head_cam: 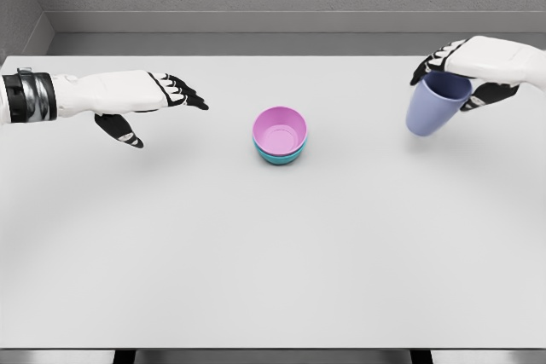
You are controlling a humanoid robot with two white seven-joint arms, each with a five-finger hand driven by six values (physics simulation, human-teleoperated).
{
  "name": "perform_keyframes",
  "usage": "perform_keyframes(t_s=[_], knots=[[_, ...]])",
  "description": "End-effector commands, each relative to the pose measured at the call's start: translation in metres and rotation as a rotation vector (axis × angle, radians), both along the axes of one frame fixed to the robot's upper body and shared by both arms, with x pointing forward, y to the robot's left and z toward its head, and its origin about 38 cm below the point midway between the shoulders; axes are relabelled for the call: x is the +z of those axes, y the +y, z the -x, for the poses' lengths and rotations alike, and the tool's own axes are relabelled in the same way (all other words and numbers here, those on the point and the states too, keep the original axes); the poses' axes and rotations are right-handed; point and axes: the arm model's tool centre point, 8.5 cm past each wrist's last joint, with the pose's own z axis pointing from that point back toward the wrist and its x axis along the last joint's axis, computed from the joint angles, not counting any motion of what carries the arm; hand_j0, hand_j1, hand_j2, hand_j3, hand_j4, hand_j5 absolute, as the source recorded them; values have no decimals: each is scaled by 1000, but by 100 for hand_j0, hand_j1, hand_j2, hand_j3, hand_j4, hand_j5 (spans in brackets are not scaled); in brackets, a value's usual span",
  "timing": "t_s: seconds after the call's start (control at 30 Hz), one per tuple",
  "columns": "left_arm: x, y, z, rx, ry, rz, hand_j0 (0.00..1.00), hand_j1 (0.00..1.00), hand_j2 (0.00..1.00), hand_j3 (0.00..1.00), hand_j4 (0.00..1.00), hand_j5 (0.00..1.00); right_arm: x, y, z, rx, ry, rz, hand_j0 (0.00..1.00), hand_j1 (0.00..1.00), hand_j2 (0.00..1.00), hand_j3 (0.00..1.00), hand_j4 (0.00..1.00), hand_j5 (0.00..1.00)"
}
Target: Stacking bowl and cup with both arms
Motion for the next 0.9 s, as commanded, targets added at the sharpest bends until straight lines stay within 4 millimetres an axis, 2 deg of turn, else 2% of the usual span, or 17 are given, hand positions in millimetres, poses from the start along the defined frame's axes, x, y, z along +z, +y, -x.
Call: perform_keyframes(t_s=[0.0, 0.5, 0.87], knots=[[1, 0, 0, 3, 2, 6, 100, 100, 100, 100, 100, 100, -2, 4, -1, 5, 5, -10, 73, 73, 73, 73, 73, 73], [1, 0, 0, 3, 2, 6, 100, 100, 100, 100, 100, 100, 7, 11, -6, 16, -16, -19, 69, 69, 69, 69, 69, 69], [1, 0, 0, 3, 2, 6, 100, 100, 100, 100, 100, 100, 10, 36, -13, 66, -26, -35, 69, 69, 69, 69, 69, 69]])
